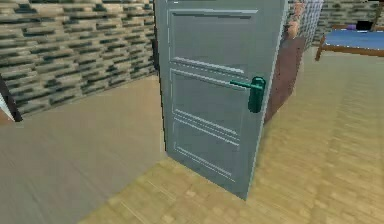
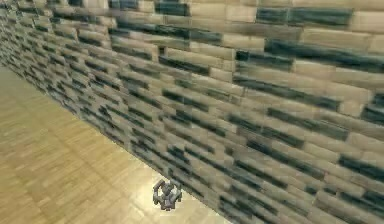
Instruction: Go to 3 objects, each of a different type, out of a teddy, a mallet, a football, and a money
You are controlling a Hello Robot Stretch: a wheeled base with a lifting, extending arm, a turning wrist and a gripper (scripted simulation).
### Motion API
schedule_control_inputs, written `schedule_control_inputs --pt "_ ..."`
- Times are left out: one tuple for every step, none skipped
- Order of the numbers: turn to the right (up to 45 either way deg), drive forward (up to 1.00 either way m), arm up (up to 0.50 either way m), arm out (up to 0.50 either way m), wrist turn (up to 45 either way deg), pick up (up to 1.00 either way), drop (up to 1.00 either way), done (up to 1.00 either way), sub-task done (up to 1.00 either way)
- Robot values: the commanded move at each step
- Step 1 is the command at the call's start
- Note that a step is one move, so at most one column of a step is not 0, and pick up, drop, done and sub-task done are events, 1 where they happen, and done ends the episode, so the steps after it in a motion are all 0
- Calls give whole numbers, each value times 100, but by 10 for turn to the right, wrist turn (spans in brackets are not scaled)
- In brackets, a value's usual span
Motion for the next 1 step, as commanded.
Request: schedule_control_inputs --pt "-450 0 0 0 0 0 0 0 0"
